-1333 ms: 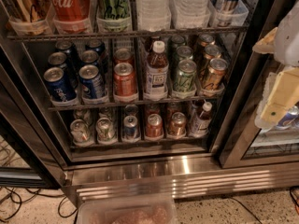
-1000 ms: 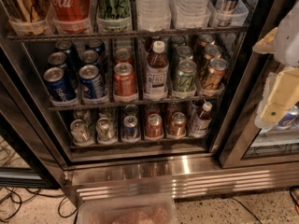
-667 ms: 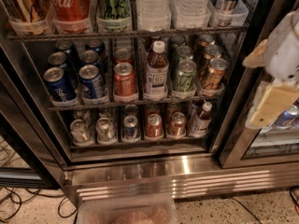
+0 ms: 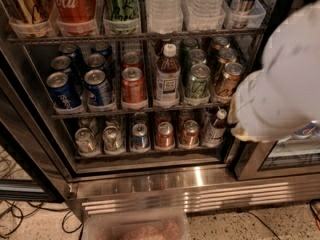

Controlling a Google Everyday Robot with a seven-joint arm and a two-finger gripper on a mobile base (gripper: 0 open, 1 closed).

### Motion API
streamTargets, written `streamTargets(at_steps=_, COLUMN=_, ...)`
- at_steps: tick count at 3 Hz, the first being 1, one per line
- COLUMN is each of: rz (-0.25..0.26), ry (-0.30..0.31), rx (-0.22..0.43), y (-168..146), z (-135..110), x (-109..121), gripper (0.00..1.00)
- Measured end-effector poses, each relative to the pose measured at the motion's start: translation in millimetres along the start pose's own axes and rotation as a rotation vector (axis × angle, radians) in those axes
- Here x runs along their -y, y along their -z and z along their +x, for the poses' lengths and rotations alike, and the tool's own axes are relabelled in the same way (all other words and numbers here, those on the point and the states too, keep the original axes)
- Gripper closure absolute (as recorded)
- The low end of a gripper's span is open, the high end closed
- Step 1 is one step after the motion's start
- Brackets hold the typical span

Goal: Pick 7up can from bottom shelf of fridge

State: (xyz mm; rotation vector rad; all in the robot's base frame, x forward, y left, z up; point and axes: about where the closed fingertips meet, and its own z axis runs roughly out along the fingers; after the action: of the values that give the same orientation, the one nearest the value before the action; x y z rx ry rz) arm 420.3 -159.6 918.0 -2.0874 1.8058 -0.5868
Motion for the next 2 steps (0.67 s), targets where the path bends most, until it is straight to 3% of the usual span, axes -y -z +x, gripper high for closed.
streamTargets(at_steps=1, rz=-0.006, ry=0.128, rx=0.017, y=-57, z=-28, x=-24, gripper=0.88)
streamTargets(at_steps=2, rz=-0.009, ry=0.136, rx=0.02, y=-68, z=-30, x=-32, gripper=1.0)
